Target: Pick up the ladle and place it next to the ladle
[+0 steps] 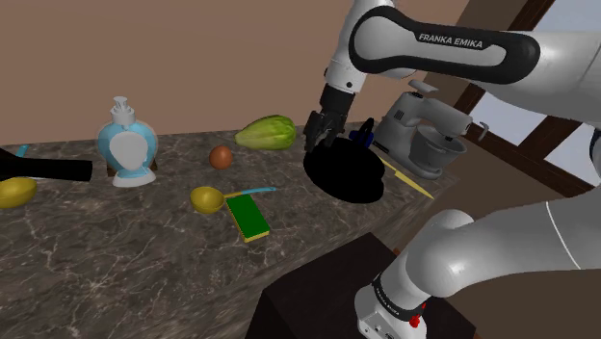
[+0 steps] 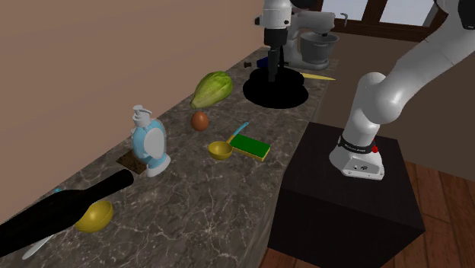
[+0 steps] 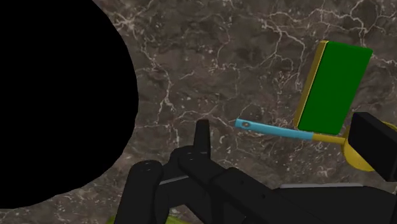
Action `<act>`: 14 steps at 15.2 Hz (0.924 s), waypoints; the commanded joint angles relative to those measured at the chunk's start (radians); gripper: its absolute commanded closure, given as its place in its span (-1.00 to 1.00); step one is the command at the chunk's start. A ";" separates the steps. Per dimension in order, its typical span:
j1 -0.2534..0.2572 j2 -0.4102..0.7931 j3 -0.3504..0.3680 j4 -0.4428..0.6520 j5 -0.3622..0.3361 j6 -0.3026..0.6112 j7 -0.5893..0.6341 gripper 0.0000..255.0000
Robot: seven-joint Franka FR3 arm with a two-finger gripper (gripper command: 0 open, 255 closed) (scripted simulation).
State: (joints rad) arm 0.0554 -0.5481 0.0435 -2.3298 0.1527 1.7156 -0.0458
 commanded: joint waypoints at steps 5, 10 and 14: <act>0.050 0.196 -0.005 0.037 0.087 0.140 -0.102 -1.00; 0.093 0.364 0.006 0.103 0.169 0.224 -0.186 -1.00; 0.123 0.499 0.022 0.178 0.234 0.269 -0.254 -1.00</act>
State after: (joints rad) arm 0.1704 -0.0729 0.0614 -2.1549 0.3679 1.9683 -0.2794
